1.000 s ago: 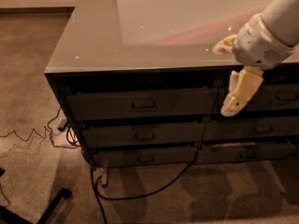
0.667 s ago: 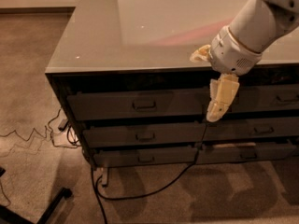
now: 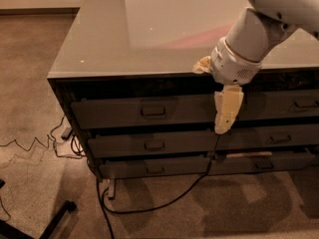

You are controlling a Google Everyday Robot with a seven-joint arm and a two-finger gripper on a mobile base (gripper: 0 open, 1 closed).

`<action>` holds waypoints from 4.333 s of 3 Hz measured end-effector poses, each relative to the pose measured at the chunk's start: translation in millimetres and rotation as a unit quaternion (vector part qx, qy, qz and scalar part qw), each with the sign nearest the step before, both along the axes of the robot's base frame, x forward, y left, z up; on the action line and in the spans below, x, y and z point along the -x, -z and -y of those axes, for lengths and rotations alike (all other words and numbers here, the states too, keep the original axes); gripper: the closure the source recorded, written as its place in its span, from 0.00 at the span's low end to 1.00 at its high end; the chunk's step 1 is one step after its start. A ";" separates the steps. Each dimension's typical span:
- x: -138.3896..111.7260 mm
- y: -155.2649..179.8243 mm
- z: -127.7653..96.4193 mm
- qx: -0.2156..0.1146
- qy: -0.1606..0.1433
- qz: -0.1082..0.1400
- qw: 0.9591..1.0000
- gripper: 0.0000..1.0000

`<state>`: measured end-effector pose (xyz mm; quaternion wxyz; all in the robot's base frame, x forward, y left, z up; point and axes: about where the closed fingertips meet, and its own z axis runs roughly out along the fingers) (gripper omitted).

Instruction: Open top drawer

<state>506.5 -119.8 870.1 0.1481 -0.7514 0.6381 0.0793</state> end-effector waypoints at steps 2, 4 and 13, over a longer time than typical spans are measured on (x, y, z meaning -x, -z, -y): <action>-14.6 36.8 15.0 -0.003 0.035 -0.012 0.999 0.00; -57.9 114.0 12.8 -0.022 0.065 -0.049 0.996 0.00; -160.6 181.0 -29.6 -0.019 0.101 0.011 0.995 0.00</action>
Offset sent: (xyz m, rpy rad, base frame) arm 0.0374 -0.0348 -0.0816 0.0508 0.0453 -0.1552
